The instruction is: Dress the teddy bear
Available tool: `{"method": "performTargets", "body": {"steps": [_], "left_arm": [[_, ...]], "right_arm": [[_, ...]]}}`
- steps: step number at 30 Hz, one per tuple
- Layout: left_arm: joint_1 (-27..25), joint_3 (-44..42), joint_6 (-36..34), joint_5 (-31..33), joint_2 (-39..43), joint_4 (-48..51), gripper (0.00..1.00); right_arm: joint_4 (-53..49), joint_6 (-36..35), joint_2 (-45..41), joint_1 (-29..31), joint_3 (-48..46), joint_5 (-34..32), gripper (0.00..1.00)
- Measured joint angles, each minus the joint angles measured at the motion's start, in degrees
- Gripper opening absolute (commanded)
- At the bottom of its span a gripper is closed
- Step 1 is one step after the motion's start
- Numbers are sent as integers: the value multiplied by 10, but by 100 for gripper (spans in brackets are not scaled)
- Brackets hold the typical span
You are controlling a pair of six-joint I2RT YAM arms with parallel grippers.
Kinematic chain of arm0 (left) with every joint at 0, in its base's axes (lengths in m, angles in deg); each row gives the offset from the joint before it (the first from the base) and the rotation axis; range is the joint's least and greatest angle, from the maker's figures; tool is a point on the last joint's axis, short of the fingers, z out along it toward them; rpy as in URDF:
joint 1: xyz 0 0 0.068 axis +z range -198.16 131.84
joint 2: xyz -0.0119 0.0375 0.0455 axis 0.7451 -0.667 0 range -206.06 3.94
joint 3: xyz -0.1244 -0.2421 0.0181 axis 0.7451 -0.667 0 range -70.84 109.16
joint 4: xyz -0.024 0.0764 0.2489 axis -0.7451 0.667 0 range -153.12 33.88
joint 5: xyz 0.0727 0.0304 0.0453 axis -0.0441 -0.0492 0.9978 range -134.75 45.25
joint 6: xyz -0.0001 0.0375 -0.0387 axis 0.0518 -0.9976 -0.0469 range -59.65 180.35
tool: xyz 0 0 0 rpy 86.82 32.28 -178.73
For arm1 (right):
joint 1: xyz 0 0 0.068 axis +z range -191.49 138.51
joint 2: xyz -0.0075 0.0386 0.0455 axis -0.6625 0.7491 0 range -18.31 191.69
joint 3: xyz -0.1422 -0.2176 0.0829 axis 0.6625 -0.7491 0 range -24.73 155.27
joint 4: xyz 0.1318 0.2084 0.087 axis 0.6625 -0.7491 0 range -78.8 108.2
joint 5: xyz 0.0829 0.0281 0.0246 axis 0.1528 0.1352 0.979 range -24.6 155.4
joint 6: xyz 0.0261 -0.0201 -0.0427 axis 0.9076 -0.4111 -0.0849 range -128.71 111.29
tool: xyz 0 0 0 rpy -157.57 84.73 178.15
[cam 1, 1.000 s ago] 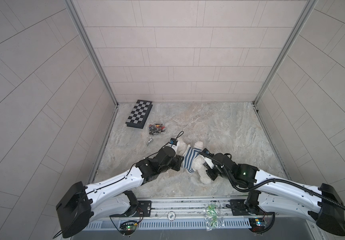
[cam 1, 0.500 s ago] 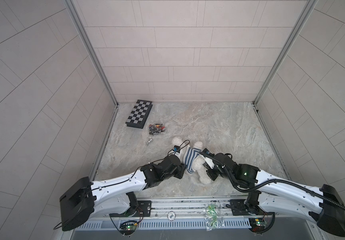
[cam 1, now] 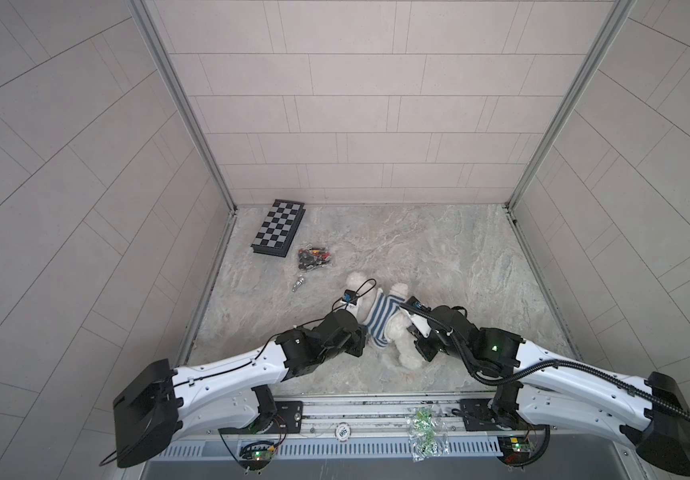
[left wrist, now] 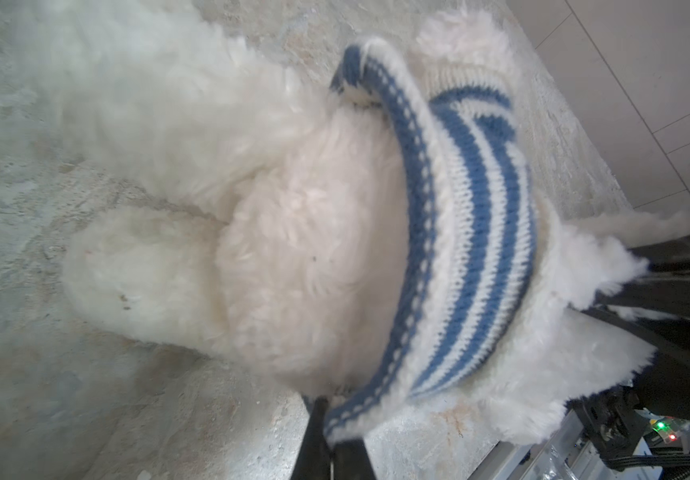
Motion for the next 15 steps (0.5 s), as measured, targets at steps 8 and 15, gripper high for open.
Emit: {"method": "performTargets", "body": {"steps": [8, 15], "left_arm": [[45, -23, -5, -3, 62, 27, 0], [46, -23, -14, -17, 49, 24, 0]], "right_arm": [[0, -14, -38, 0, 2, 8, 0], [1, -19, -32, -2, 2, 17, 0]]}}
